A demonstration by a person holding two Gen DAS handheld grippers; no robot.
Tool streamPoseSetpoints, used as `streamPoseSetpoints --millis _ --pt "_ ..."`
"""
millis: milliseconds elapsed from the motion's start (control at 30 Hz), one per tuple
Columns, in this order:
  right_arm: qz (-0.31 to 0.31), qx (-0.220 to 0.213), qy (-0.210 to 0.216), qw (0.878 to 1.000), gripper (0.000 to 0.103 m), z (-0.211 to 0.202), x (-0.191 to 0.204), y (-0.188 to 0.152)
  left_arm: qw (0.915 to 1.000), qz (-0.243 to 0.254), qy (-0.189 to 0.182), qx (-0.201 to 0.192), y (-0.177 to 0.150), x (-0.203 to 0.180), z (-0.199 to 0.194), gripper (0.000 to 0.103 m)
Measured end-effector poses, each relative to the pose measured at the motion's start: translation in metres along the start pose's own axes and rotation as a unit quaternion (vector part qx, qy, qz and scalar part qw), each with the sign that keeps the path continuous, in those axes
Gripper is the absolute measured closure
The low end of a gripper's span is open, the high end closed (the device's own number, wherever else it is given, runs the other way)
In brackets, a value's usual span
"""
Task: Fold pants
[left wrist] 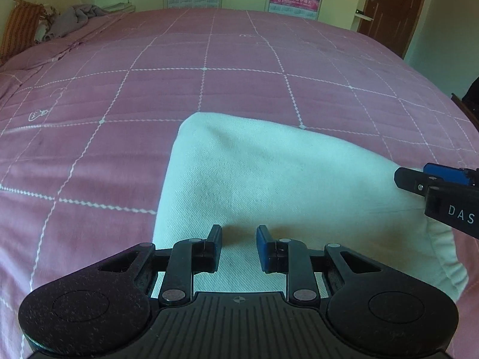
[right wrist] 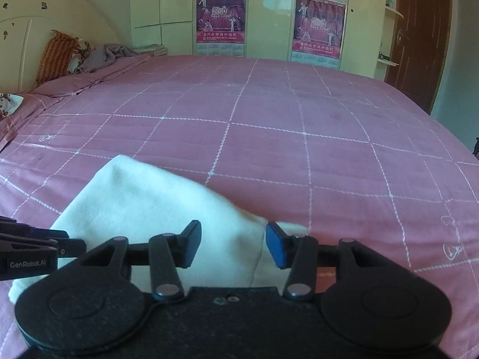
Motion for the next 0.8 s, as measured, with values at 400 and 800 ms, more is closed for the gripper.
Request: streamPoseSetpoints --millis 400,800 --pt "0.129 0.067 -0.005 0.989 0.035 0.055 -0.046 -0.056 0.9992 0.035 0.014 0.011 0.004 -0.008 0.043 0.078" --pt "0.111 0.072 -0.020 0.991 0.035 0.050 -0.039 -0.053 0.9980 0.058 0.024 0.007 -0.007 -0.013 0.026 0.078"
Point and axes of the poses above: each gripper's, at about its wrist camera, not at the fingertips, and z roughly the way its jaws point, x to its left, y to its top, the point moved 3 cm from there along z, roughly the way its jaws point, and after that the axes turned 6 degrees about -x, right-handed, at the moved point
